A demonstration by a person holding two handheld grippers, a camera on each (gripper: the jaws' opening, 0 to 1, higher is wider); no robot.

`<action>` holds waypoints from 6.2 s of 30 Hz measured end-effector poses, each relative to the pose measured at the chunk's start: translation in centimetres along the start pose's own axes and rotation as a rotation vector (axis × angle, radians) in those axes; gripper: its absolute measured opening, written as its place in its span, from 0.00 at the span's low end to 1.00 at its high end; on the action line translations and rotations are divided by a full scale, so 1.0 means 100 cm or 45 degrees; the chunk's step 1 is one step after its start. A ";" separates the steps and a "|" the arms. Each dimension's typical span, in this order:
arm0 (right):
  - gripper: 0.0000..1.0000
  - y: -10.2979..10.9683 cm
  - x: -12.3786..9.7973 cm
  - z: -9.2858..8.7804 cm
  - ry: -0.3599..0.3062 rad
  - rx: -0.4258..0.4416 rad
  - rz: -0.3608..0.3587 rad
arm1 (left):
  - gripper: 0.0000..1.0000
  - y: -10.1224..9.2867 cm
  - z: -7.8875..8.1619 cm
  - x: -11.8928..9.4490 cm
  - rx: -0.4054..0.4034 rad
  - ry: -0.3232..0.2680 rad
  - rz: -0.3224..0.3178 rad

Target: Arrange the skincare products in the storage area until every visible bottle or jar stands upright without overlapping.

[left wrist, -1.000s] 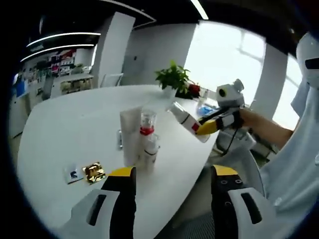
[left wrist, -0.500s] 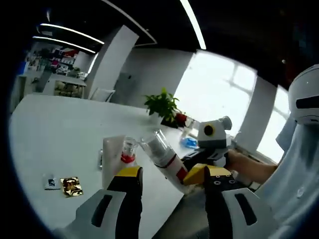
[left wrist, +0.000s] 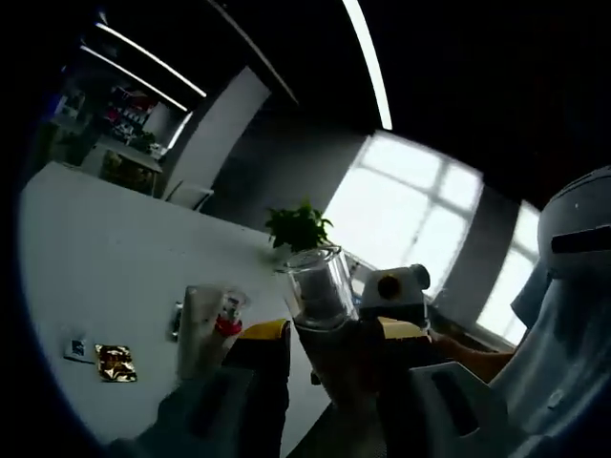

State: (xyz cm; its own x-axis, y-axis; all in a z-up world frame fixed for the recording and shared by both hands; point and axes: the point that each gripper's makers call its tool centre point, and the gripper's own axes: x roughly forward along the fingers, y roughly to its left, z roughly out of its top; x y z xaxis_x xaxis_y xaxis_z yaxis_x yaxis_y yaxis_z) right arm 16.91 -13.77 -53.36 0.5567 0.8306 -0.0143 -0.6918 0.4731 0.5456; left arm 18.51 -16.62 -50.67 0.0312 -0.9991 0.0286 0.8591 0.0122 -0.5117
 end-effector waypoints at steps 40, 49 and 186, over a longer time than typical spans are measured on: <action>0.26 -0.027 -0.005 -0.012 0.128 -0.084 -0.168 | 0.19 0.025 -0.009 0.008 -0.051 0.065 0.136; 0.26 -0.039 -0.031 0.006 0.055 -0.095 -0.302 | 0.19 0.056 -0.026 0.002 0.059 0.176 0.296; 0.22 -0.116 0.027 -0.047 0.301 -0.619 -0.593 | 0.19 0.135 -0.138 0.011 0.729 0.739 0.405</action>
State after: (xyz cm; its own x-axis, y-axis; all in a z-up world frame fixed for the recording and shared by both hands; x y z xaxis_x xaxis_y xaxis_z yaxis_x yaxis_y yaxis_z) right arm 24.32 -15.62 -63.69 0.7679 0.5255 -0.3663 -0.5636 0.8261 0.0037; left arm 23.07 -18.10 -69.38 0.1821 -0.8059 -0.5634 0.9832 0.1568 0.0935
